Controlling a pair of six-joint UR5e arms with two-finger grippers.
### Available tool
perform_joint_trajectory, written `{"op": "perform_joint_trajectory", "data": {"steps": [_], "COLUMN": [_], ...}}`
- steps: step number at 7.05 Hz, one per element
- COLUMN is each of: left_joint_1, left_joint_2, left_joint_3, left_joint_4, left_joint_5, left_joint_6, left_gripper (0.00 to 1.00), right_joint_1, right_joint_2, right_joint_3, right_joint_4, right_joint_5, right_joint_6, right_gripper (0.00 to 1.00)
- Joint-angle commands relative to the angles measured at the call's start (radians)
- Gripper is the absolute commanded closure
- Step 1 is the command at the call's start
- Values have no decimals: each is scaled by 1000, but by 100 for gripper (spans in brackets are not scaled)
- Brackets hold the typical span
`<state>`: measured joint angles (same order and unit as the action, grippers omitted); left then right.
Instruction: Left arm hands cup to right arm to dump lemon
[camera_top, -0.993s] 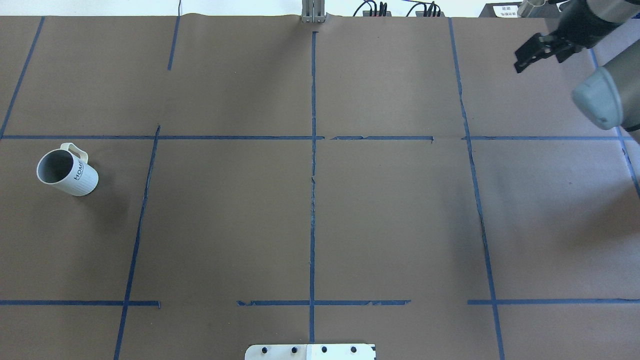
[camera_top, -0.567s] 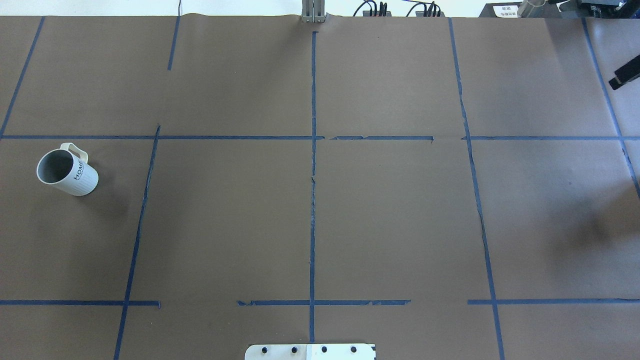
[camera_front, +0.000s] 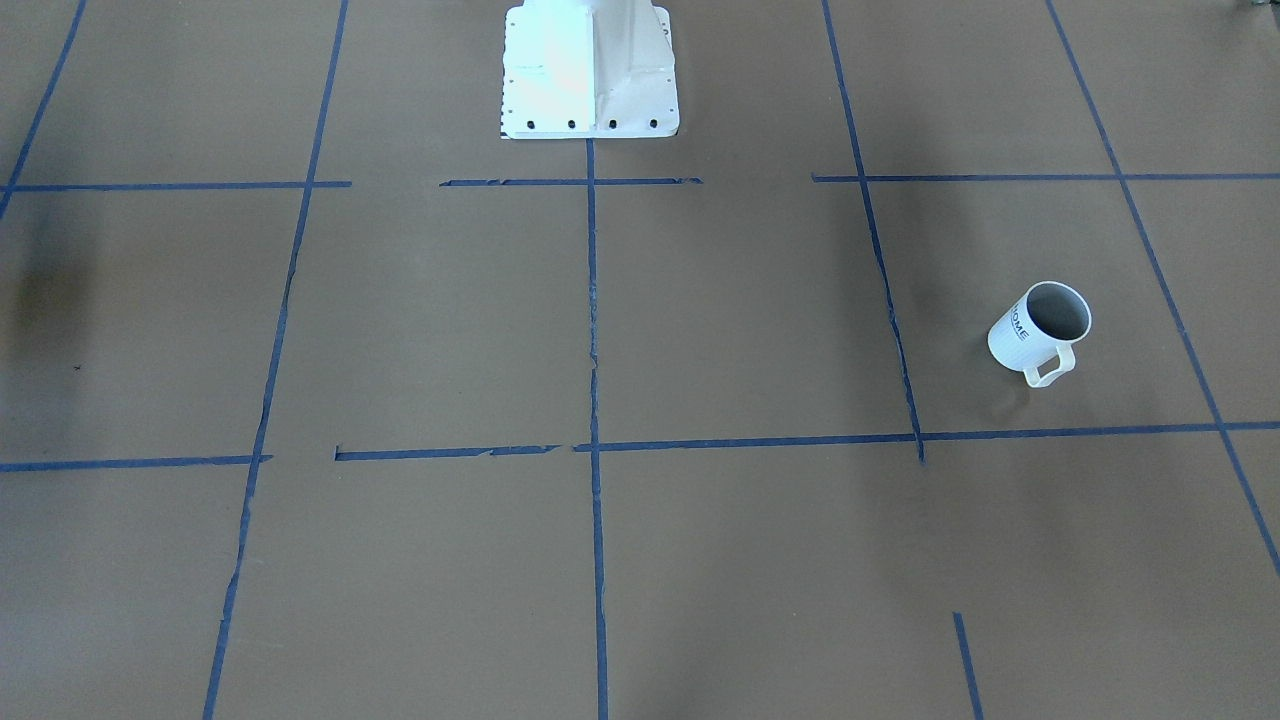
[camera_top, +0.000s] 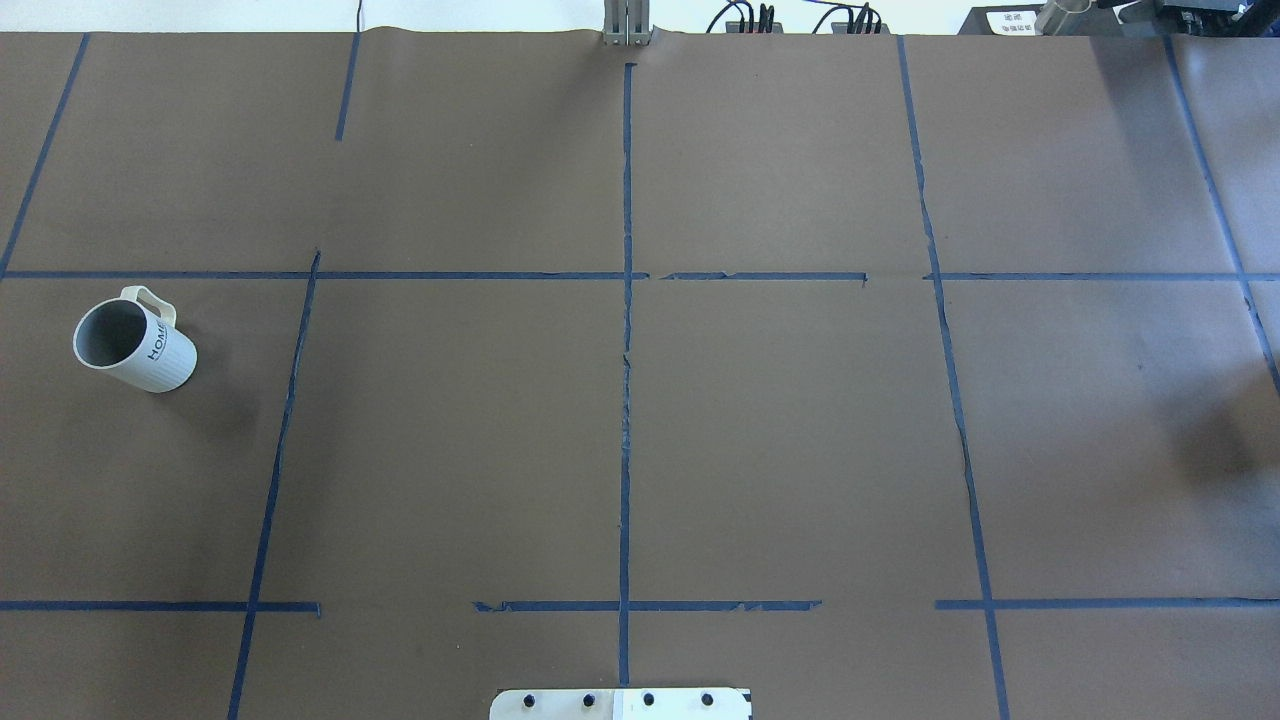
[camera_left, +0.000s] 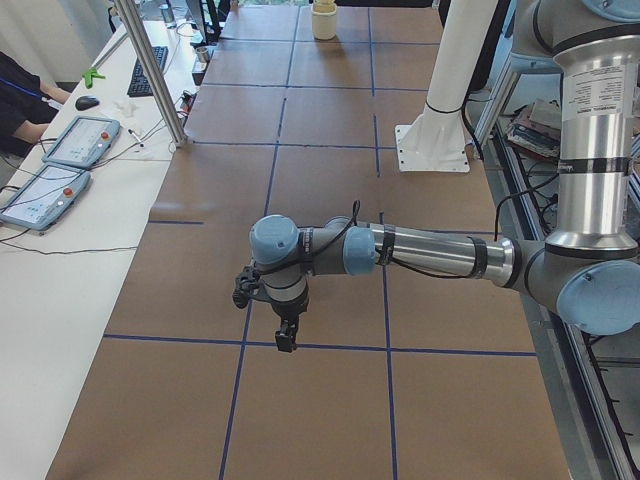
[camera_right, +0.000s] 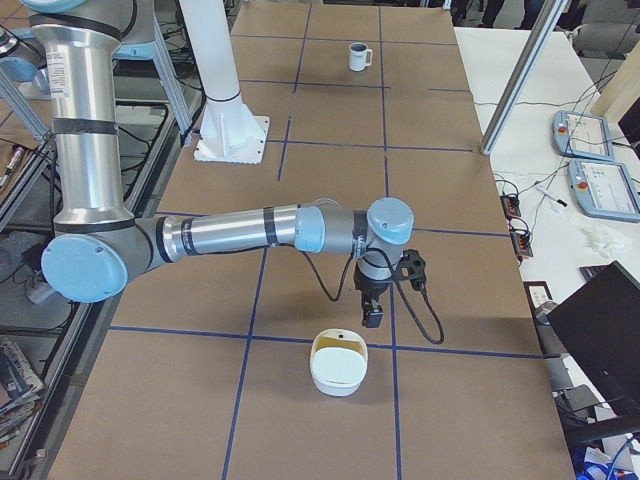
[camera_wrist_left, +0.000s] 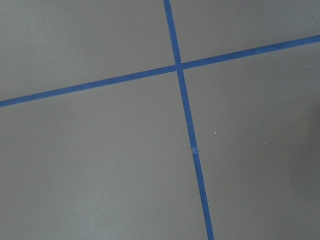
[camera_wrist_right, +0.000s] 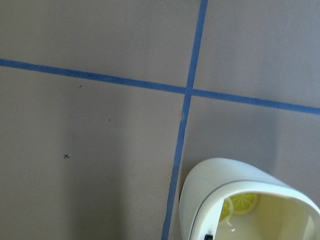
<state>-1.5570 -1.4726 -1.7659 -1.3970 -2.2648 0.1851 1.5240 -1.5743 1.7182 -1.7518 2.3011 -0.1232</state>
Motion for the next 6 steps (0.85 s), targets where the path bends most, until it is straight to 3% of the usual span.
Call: {"op": "perform_joint_trajectory", "data": {"steps": [1,6], "left_joint_1": [-15,-20], "left_joint_2": [12,11], "left_joint_3": [-26,-30], "left_joint_4": [12,12], "left_joint_5": [7,-4], "left_joint_6": [-4,-3], "left_gripper": [0,0], "right_joint_1": [15,15], "right_joint_2": [-50,-72], "right_joint_3": [7,11], "right_joint_4": [8,63], "right_joint_5": [60,54], "right_joint_6": [2,1], "right_gripper": [0,0]}}
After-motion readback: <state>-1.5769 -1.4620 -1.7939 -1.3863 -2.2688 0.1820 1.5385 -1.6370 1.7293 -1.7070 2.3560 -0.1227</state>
